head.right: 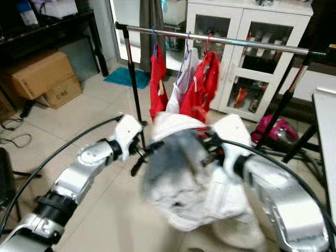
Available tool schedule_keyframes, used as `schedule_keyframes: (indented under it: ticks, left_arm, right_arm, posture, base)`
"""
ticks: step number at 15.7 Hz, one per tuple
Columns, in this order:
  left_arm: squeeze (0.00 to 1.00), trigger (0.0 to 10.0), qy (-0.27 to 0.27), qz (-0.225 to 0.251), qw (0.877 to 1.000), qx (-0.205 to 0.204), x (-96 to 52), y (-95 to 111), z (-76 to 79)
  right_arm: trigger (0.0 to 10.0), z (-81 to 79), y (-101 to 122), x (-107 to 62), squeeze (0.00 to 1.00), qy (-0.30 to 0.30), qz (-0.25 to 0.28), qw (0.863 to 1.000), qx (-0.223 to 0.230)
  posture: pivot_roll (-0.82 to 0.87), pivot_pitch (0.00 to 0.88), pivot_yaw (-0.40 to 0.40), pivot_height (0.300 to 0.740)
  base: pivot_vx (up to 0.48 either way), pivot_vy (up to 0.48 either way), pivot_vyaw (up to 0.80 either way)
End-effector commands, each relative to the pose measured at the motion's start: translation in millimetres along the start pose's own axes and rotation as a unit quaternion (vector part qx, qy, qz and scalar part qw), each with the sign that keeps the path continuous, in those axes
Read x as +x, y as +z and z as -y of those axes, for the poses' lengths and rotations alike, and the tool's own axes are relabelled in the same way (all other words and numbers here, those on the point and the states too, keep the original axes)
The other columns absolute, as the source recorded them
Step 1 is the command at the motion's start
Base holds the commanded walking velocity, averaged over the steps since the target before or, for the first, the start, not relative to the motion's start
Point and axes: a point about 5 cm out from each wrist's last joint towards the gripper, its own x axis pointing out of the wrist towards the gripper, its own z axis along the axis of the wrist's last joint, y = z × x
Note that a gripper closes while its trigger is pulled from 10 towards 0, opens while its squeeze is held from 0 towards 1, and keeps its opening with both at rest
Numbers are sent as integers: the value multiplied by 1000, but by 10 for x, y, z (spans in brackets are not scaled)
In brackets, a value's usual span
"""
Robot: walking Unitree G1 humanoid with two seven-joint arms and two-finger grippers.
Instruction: Hang hanger
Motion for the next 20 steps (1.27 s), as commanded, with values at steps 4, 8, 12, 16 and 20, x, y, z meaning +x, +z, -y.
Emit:
schedule_keyframes:
  ticks: [4,8,12,16,20]
  left_arm:
    - [0,0,39,10,999,15,-184,5,-87]
    - [0,0,46,14,999,14,-256,52,-57]
    - [0,0,61,-16,998,3,-262,-12,-128]
    - [0,0,64,-21,998,3,-277,25,-163]
    - [0,0,72,-20,997,2,-280,61,-217]
  right_arm:
    - [0,9,215,60,0,46,31,997,-47]
    - [0,69,120,116,0,30,8,998,-46]
    - [0,64,136,120,0,27,17,998,-48]
    - [0,102,146,131,0,17,19,998,-50]
    - [0,106,155,175,0,16,23,998,-53]
  posture:
    - [-112,0,-78,740]
    - [-90,0,-57,740]
    - [-100,0,-28,740]
    - [-97,0,-7,740]
    - [-98,0,5,740]
  base:
    - [0,0,0]
    - [0,0,0]
    - [0,0,0]
    - [0,0,0]
    - [0,0,0]
